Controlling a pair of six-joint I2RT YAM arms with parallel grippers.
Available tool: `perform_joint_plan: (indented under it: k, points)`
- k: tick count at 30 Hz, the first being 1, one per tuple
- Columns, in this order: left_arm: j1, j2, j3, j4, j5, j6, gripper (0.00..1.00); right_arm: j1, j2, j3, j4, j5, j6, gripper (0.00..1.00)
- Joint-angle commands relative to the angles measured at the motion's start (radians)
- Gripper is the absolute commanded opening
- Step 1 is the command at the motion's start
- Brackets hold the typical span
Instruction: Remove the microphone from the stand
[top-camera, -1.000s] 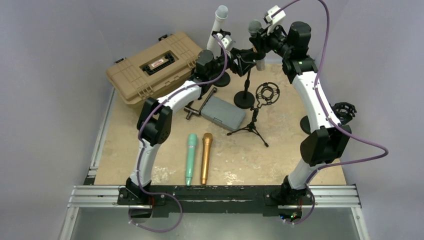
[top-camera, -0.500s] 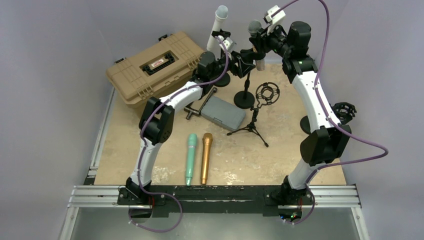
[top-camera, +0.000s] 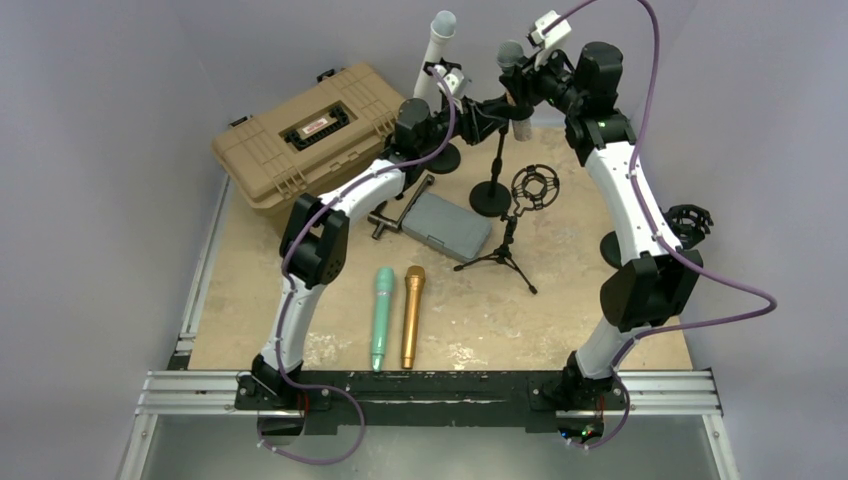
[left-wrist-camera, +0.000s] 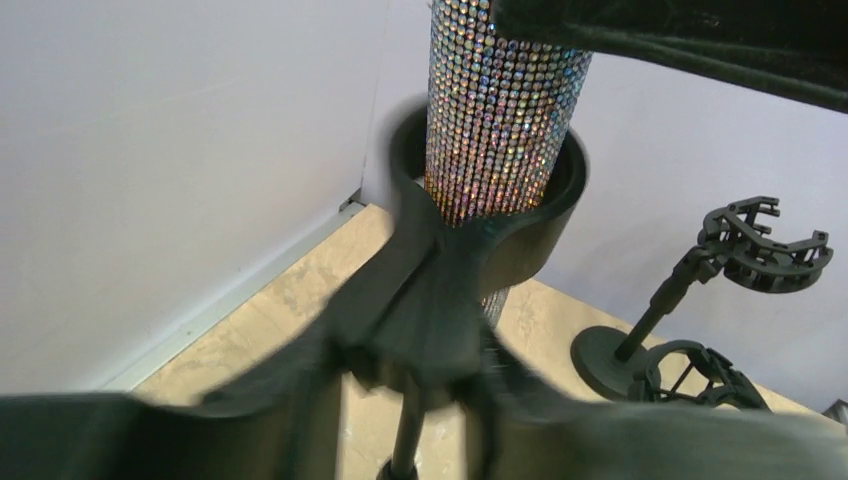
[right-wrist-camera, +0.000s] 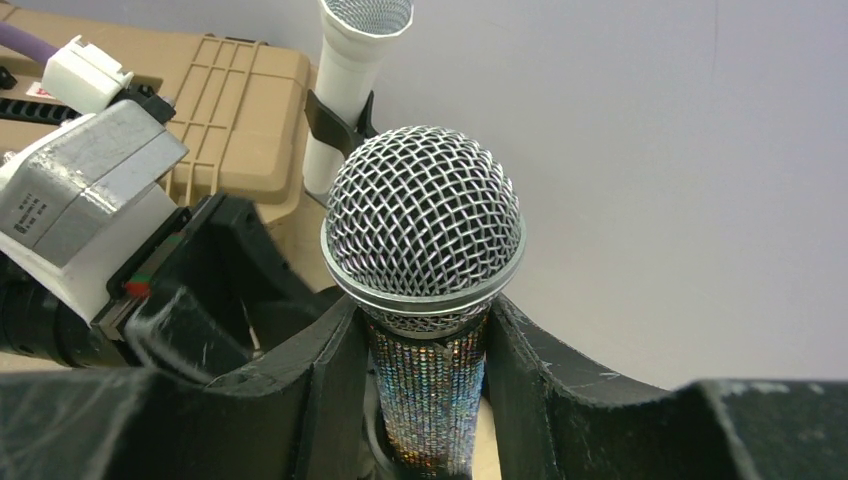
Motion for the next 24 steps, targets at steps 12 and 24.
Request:
perform_joint_plan:
  k: [12, 24]
  points:
    - [0.004, -0.048, -0.020, -0.071, 0.037, 0.084, 0.00, 0.026, -0.001, 0.164, 0.067, 0.096, 0.018, 0.00]
    - [0.000, -0.050, -0.032, -0.084, 0.036, 0.103, 0.00, 0.025, -0.170, 0.118, 0.329, 0.391, 0.171, 0.00]
